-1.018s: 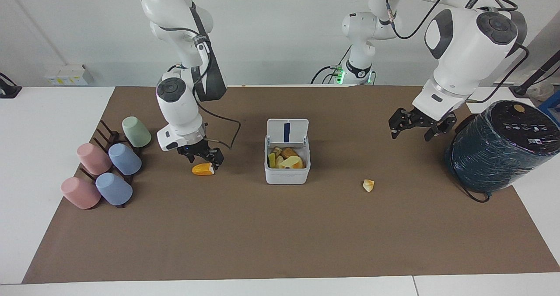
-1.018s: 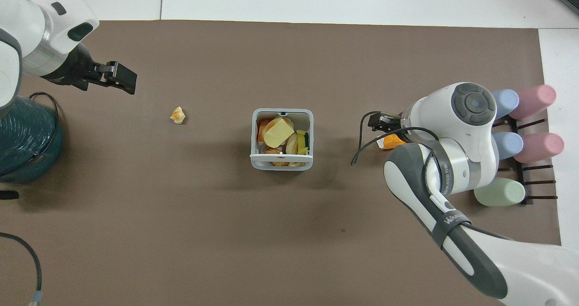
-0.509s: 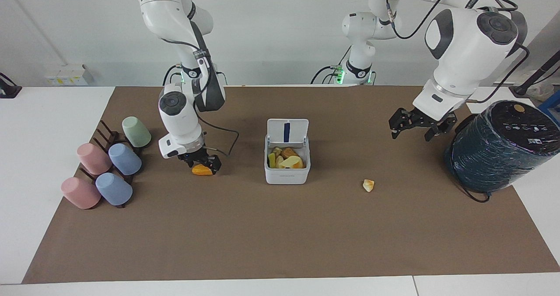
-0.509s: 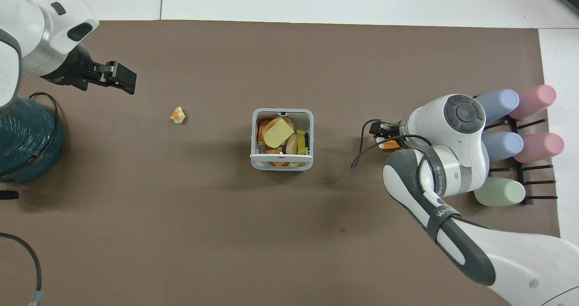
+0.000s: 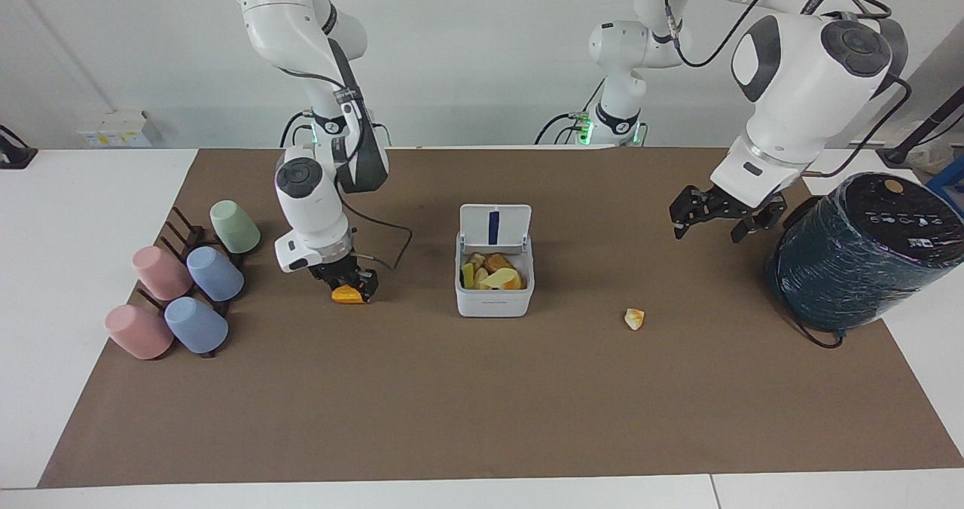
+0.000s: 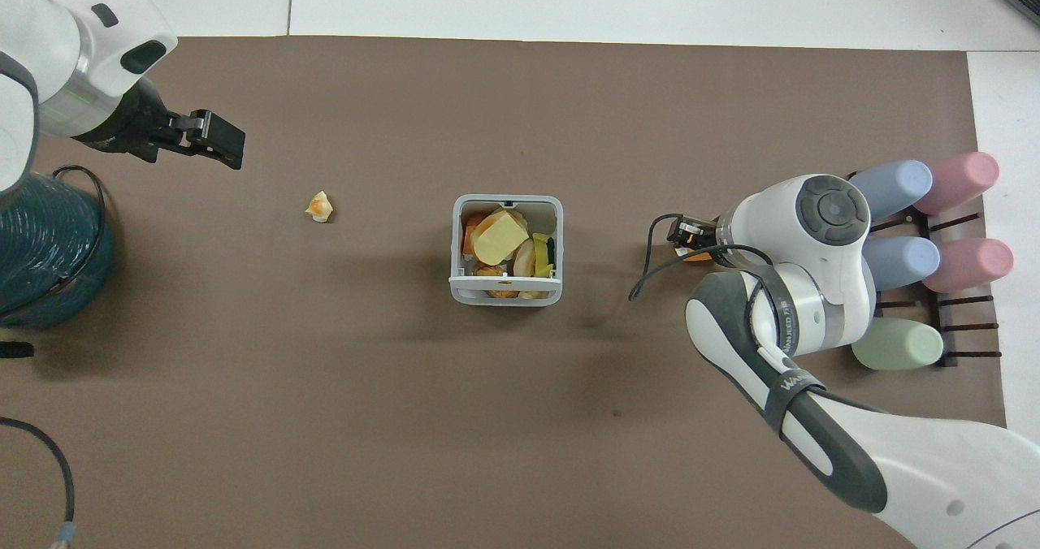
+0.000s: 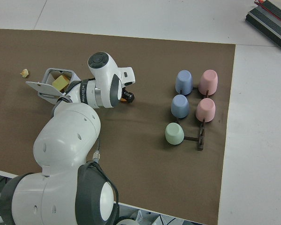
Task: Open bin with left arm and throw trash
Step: 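Grasp the yellow chunk with the right gripper and lift it, then carry the yellow chunk over the bin and release it, then grasp the other yellow chunk with the left gripper while the right gripper withdraws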
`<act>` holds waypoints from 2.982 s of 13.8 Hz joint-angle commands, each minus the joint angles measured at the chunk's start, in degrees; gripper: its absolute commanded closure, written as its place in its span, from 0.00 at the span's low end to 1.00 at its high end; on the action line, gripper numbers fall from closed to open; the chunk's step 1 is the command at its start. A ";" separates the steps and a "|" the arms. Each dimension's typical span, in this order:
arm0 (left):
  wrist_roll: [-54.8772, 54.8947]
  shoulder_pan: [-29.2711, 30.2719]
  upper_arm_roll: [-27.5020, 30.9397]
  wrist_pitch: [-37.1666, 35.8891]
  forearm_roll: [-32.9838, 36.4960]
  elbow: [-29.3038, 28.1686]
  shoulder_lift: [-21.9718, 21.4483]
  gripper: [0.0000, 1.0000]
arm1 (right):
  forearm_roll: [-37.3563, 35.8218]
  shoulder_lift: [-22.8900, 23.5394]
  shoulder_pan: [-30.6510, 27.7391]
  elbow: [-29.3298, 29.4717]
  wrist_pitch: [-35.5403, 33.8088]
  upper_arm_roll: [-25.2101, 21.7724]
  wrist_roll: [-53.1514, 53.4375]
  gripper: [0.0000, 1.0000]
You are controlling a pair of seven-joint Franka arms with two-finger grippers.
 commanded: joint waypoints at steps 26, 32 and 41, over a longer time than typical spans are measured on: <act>0.82 0.32 -0.22 18.64 0.96 -18.09 -5.03 0.00 | 8.91 4.42 19.68 22.52 -7.89 2.37 36.57 0.51; -0.14 -0.47 -0.31 32.27 0.70 -27.24 -2.32 0.07 | 8.91 4.42 19.68 22.60 -8.25 2.29 36.92 0.00; -2.96 -3.81 -0.22 50.21 0.79 -38.14 2.87 0.39 | 5.49 -5.05 11.08 17.96 -12.98 1.67 19.81 0.00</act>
